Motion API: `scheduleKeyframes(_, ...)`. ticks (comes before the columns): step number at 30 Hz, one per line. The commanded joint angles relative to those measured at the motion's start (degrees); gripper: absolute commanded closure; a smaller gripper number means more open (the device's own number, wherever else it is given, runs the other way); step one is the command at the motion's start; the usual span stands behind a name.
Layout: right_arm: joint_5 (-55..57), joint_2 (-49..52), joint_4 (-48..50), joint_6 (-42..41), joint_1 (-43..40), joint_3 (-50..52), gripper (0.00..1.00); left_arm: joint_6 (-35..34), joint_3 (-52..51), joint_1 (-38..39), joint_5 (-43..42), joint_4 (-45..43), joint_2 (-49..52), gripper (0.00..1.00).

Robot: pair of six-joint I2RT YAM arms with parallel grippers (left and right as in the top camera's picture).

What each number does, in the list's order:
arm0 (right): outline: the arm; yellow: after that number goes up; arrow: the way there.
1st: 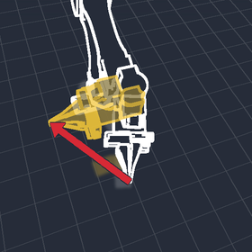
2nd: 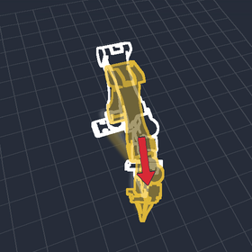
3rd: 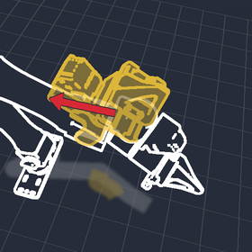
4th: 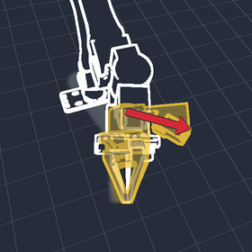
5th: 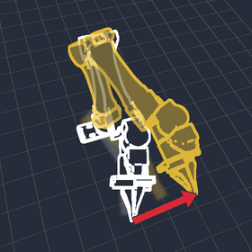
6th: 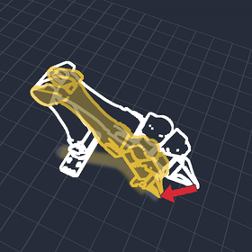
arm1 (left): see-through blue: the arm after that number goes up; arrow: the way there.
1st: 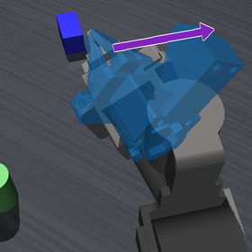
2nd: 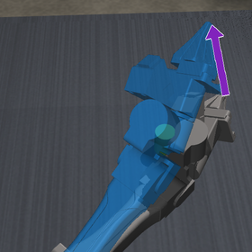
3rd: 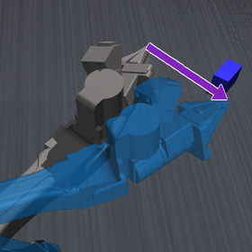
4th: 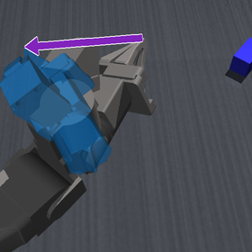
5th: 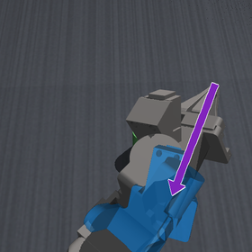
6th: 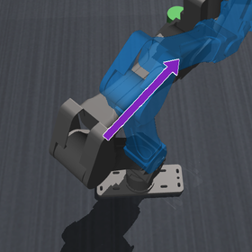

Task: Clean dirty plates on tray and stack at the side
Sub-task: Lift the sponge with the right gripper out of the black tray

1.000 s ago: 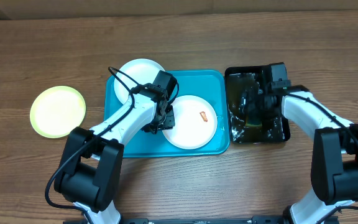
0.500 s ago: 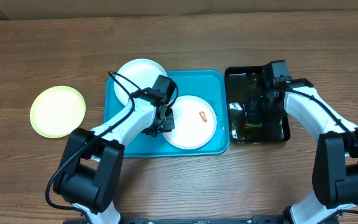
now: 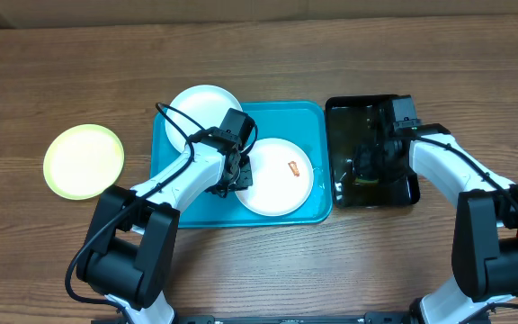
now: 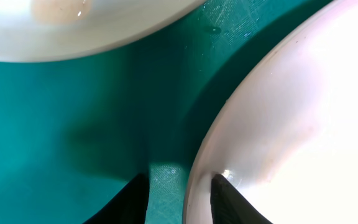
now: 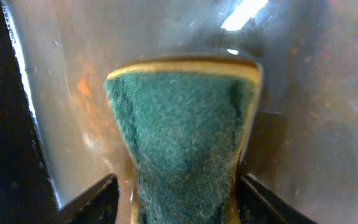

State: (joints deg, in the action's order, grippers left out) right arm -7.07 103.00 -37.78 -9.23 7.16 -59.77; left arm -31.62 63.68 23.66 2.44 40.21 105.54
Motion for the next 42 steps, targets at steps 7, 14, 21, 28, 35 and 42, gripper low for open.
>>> scheduleKeyframes(7,-0.15,-1.33,4.37,-0.37,-0.15,3.76,0.71,-0.79,-1.18,0.39,0.52,-0.44,-0.66,0.63)
scheduleKeyframes(14,-0.72,-4.98,-2.21,-0.35,-0.15,-2.93,0.96,-0.76,-1.18,0.37,0.52,-0.44,-0.66,0.64)
scheduleKeyframes(21,0.42,-7.58,-10.86,-1.38,-0.04,-7.34,0.96,-0.79,-1.18,0.37,0.52,-0.46,-0.66,0.88)
scheduleKeyframes(28,3.63,-7.69,-13.62,-2.32,-0.04,-7.74,0.96,-0.76,-1.18,0.37,0.55,-0.42,-0.66,0.96)
scheduleKeyframes(35,7.32,-8.26,-13.92,-2.38,0.00,-8.33,0.96,-0.76,-1.18,0.37,0.55,-0.35,-0.66,0.96)
scheduleKeyframes(42,16.79,-8.28,-11.89,-2.51,2.29,-9.11,0.96,-0.79,-1.18,0.37,0.52,-0.20,-0.63,0.95)
